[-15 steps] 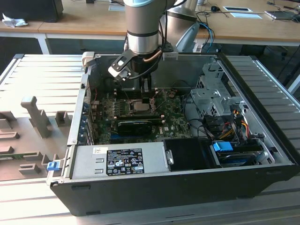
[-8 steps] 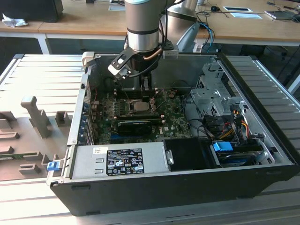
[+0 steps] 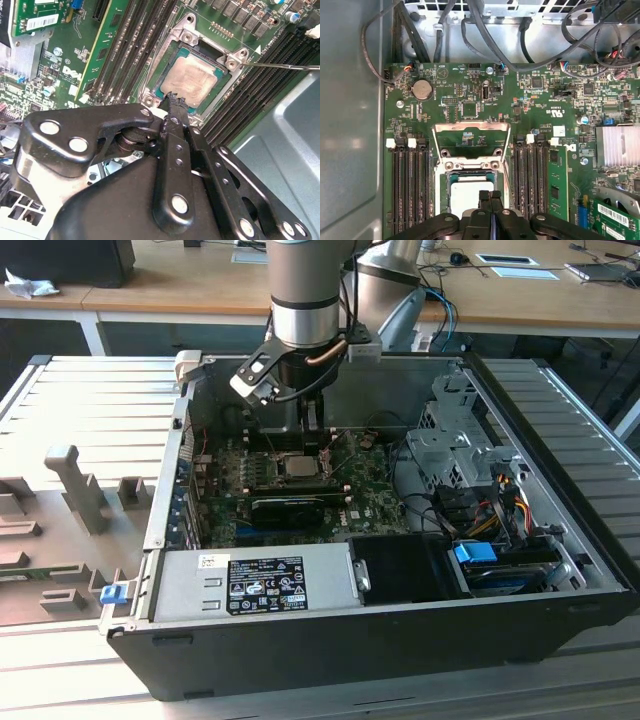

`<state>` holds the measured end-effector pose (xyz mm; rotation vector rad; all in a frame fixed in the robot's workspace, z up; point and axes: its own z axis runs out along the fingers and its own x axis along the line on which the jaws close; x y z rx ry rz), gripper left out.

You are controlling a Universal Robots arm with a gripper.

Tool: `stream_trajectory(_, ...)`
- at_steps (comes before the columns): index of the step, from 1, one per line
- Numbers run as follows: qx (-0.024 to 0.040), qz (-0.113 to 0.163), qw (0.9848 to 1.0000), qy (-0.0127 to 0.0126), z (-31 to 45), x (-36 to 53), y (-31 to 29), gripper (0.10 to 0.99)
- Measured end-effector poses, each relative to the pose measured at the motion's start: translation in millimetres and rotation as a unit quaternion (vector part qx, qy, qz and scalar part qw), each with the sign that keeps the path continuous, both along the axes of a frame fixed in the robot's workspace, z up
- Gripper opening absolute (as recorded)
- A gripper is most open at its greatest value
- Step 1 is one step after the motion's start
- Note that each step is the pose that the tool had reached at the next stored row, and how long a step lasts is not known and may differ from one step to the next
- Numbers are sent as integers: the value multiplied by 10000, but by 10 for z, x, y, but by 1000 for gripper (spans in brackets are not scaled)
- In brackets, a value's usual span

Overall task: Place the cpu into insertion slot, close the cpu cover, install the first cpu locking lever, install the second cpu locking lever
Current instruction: 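Close the cpu cover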

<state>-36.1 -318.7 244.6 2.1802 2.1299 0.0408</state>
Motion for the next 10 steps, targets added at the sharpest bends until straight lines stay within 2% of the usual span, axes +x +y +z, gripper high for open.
stream_trajectory(10,0,0,10000,0,53,0,0,106)
